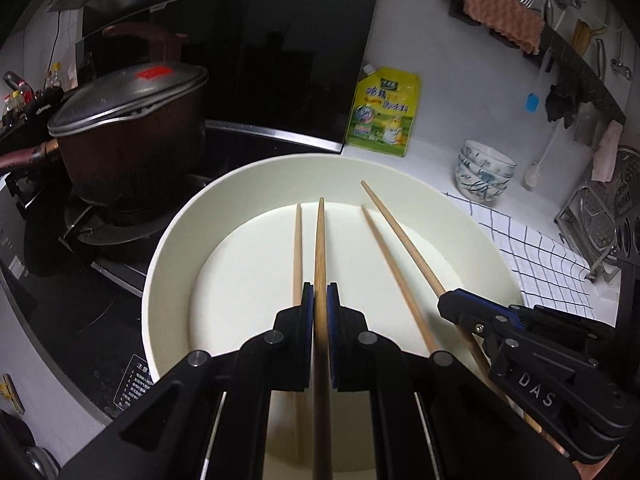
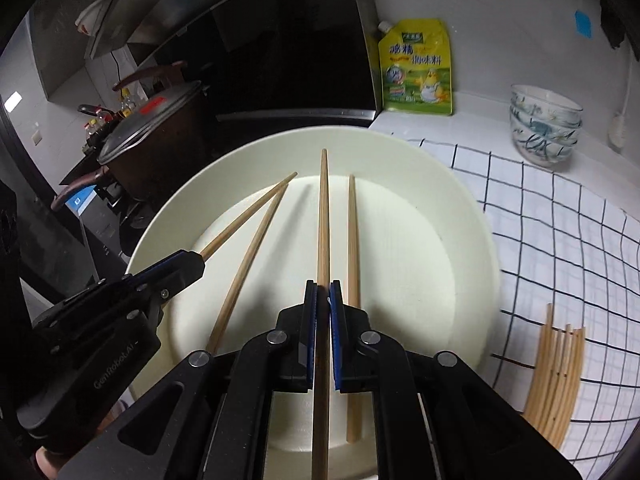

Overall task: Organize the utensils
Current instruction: 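Lower the right tool's chopstick into the basin and open it while the left tool releases its chopstick beside it, then withdraw both open tools from the basin back to the chopstick row, then position the right tool over a separated chopstick while the left tool hovers over the row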

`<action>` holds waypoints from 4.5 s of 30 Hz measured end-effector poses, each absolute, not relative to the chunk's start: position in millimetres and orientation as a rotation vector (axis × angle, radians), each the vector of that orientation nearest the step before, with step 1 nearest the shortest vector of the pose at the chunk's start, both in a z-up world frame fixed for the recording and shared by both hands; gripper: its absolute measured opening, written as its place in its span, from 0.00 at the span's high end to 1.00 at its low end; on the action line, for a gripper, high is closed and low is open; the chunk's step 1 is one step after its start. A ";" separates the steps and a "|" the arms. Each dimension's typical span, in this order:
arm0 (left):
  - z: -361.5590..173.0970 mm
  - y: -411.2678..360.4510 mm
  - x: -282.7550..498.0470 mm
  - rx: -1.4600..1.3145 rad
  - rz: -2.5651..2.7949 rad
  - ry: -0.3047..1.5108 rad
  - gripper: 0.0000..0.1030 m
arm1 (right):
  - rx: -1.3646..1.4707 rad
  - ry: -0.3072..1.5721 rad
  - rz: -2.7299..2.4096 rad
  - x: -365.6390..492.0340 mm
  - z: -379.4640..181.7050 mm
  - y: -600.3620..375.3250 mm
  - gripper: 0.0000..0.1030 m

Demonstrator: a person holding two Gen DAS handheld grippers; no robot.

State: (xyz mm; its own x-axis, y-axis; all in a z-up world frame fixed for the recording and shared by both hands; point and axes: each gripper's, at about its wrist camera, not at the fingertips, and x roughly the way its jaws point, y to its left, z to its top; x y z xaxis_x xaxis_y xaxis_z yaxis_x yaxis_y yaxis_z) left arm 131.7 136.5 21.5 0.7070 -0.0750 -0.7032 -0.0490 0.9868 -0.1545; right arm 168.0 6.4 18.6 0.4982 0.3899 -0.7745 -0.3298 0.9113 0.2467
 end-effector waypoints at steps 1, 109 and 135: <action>19.8 137.7 133.1 -0.166 -0.012 0.790 0.93 | 0.071 0.962 0.436 170.2 16.7 6.1 0.94; -25.4 -32.1 19.0 -0.070 -0.174 0.906 0.14 | -0.009 0.987 0.053 26.3 -50.6 -197.4 0.53; -56.4 -75.0 44.0 0.037 -0.149 0.956 0.11 | 0.065 0.968 0.039 26.2 -51.5 -242.2 0.50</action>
